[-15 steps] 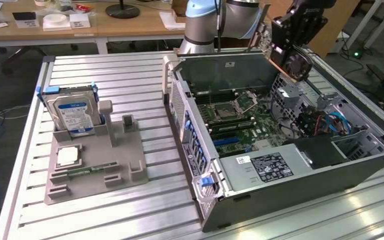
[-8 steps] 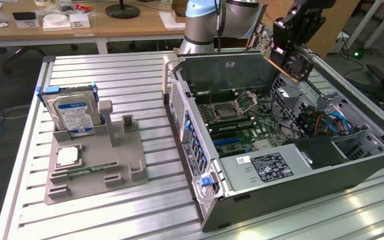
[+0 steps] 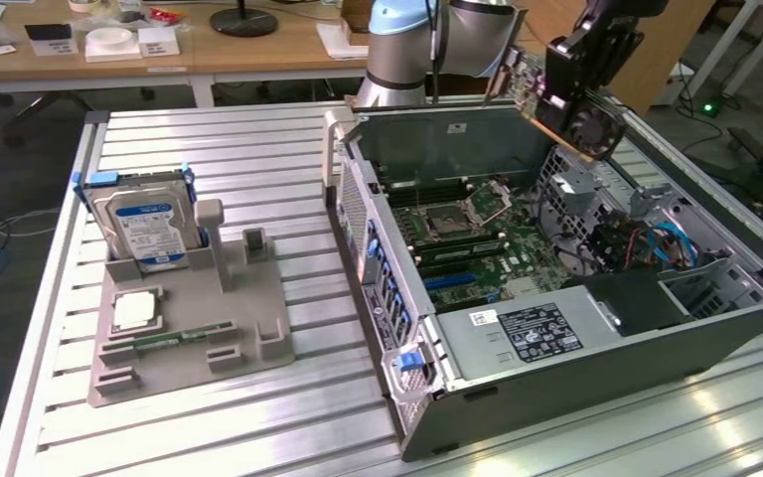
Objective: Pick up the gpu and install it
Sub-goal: 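Insert the gpu into the slot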
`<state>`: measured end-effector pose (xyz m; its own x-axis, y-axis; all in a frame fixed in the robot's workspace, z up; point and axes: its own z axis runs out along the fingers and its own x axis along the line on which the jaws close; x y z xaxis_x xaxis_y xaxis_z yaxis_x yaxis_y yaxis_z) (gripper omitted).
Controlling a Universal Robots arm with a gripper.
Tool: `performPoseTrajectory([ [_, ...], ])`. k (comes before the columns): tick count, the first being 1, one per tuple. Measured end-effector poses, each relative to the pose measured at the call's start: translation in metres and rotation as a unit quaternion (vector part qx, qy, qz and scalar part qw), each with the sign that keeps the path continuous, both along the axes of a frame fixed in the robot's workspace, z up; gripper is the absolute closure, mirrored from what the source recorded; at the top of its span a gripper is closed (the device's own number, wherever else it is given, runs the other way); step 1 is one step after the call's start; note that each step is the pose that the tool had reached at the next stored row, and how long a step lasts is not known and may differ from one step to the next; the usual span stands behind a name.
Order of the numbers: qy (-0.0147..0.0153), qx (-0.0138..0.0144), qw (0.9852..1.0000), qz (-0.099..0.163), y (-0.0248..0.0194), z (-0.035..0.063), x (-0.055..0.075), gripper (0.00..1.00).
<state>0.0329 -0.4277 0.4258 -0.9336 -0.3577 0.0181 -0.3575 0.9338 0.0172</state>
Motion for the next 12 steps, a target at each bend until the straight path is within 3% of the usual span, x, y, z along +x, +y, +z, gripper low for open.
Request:
performPoseTrajectory([
  [12, 0.0, 0.0001, 0.9989, 0.046, 0.0, 0.0, 0.0, 0.72],
])
